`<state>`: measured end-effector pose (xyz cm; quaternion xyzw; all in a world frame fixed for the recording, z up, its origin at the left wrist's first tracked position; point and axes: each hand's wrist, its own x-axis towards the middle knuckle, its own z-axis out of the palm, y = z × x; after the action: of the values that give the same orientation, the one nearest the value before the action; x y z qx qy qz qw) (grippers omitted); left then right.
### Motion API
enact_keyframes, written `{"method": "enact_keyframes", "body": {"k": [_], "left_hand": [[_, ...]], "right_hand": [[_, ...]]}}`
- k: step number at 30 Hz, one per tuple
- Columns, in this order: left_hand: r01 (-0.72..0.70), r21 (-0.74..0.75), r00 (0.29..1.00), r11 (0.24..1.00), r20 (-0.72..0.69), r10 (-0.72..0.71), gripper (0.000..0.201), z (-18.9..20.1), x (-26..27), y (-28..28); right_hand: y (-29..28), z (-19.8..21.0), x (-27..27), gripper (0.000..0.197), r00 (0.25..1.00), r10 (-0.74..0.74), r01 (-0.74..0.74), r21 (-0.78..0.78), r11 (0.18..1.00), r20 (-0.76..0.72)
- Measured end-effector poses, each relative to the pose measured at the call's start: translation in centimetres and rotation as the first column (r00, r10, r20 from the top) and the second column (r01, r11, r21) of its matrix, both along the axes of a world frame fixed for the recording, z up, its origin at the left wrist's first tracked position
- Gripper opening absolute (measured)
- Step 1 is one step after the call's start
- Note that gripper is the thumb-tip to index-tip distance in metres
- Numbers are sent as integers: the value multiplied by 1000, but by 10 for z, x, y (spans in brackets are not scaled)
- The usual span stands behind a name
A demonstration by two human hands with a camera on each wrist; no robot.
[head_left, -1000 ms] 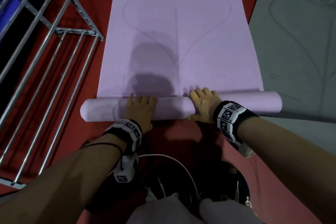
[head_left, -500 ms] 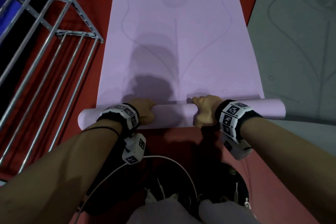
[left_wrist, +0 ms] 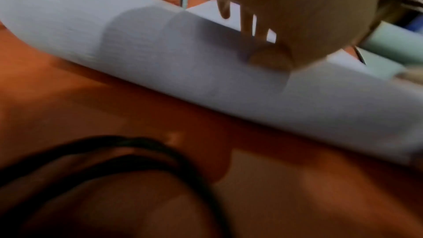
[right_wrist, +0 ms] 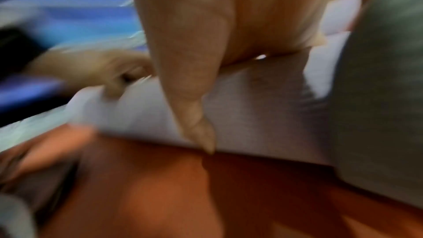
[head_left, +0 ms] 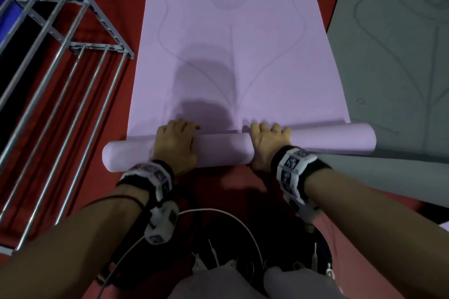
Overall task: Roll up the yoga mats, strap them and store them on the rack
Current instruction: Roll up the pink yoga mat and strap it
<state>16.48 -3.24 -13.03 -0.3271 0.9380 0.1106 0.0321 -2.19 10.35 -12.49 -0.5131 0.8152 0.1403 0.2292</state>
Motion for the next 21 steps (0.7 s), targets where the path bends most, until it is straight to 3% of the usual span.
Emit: {"method": "enact_keyframes", "body": {"k": [1,3,9,14,21], "left_hand": [[10,-65,998,998,-62,-14,60,-3,8,5],[35,-110,998,993,-52,-41,59,-7,17,13],[153,-129,962,980,245,-118,103,-12,12,19],[111,-85,956,990,282,-83,89,-9,-2,2],[81,40,927,996,365,-90,65,10,-19,-15]], "right_hand": [[-5,2,-5,92,999,-14,14,6,1000,30],[-13,5,-14,86,997,-20,18,30,999,70],[-18,7,-20,85,994,-4,-4,69,998,109],[-14,6,-19,100,994,86,-81,66,995,-63],[-5,2,-25,86,1000,16,-16,-80,997,0]]}}
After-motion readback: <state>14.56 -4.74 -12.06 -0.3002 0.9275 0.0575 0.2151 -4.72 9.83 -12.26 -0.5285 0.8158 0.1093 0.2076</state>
